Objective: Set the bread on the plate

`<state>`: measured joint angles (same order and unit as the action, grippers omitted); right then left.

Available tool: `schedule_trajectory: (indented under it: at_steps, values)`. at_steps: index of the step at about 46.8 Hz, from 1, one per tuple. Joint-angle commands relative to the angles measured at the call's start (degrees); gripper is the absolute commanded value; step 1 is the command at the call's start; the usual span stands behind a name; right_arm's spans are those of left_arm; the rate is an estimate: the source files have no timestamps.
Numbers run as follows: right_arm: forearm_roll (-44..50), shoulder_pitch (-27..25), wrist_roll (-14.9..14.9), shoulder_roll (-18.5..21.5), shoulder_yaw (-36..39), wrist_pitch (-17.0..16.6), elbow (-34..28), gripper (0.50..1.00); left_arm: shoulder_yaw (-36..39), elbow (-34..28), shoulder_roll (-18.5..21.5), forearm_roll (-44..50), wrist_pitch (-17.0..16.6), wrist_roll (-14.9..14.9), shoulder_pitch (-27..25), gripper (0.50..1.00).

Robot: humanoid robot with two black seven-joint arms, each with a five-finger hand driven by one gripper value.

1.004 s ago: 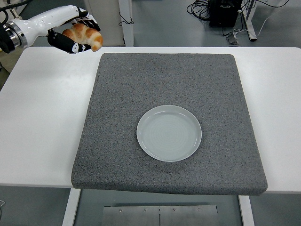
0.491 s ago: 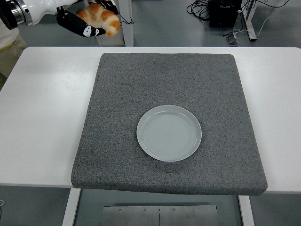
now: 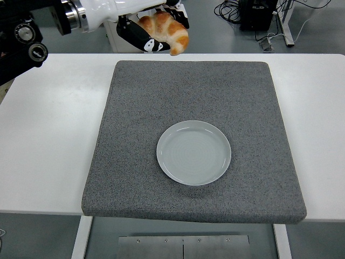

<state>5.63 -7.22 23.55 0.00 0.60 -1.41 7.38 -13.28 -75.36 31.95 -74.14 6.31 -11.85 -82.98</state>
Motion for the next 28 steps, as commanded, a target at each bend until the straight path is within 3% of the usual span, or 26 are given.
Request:
schedule_trajectory:
  at_steps: [1,14,21,28]
  values:
    - [0.0,0.0,0.0,0.0,-0.1,0.0,0.0,1.0,0.5,0.0,-3.3,-1.9,-0.2,0.3,0.4,0.5]
    - [0.0,0.0,0.0,0.0,0.0,0.0,0.0,1.0,4.9,0.6,-11.2,-5.6,-1.1,0.8,0.0,0.5]
    - [0.0,0.0,0.0,0.0,0.0,0.0,0.0,1.0,6.9,0.8,-12.3,-6.1,-1.4,1.4,0.3,0.5]
    - [0.0,0.0,0.0,0.0,0.0,0.0,0.0,1.0,8.4,1.4,-14.0,-7.2,-3.7,1.4,1.9,0.5]
